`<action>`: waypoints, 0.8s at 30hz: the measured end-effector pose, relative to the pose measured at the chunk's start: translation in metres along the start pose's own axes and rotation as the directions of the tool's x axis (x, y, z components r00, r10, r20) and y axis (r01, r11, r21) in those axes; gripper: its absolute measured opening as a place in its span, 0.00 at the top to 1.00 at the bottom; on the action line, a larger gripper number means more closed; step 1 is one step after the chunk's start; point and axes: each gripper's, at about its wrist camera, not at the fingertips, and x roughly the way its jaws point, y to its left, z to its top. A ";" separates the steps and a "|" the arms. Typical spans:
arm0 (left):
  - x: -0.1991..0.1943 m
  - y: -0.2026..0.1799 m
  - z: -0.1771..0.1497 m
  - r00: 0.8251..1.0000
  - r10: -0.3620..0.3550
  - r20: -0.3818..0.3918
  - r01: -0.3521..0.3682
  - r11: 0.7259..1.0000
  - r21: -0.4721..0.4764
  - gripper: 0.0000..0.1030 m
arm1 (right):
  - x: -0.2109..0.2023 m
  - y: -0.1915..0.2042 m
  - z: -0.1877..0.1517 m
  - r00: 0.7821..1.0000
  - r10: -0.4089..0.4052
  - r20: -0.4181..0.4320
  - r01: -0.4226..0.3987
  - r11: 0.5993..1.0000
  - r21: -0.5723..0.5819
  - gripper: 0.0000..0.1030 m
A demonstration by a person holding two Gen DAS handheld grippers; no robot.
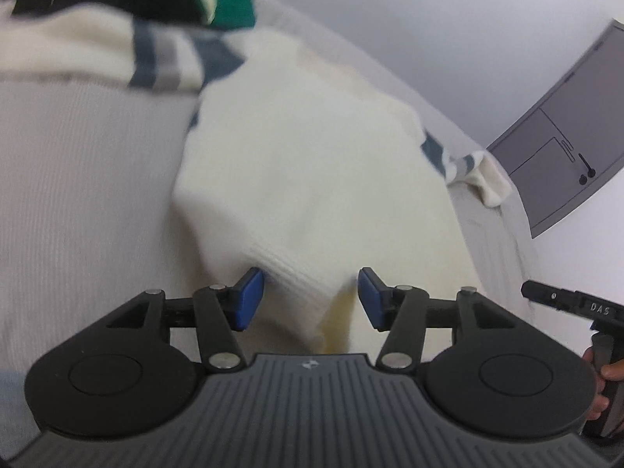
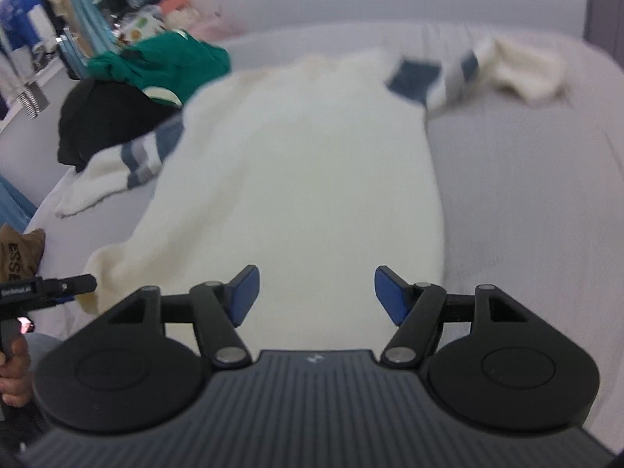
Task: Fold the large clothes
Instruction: 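Move both open grippers over the flattened cream sweater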
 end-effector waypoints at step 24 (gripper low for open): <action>0.040 -0.059 0.010 0.950 0.073 0.305 -0.155 0.955 0.254 0.42 | 0.031 0.058 -0.002 0.920 0.046 0.389 0.028 0.983 -0.182 0.34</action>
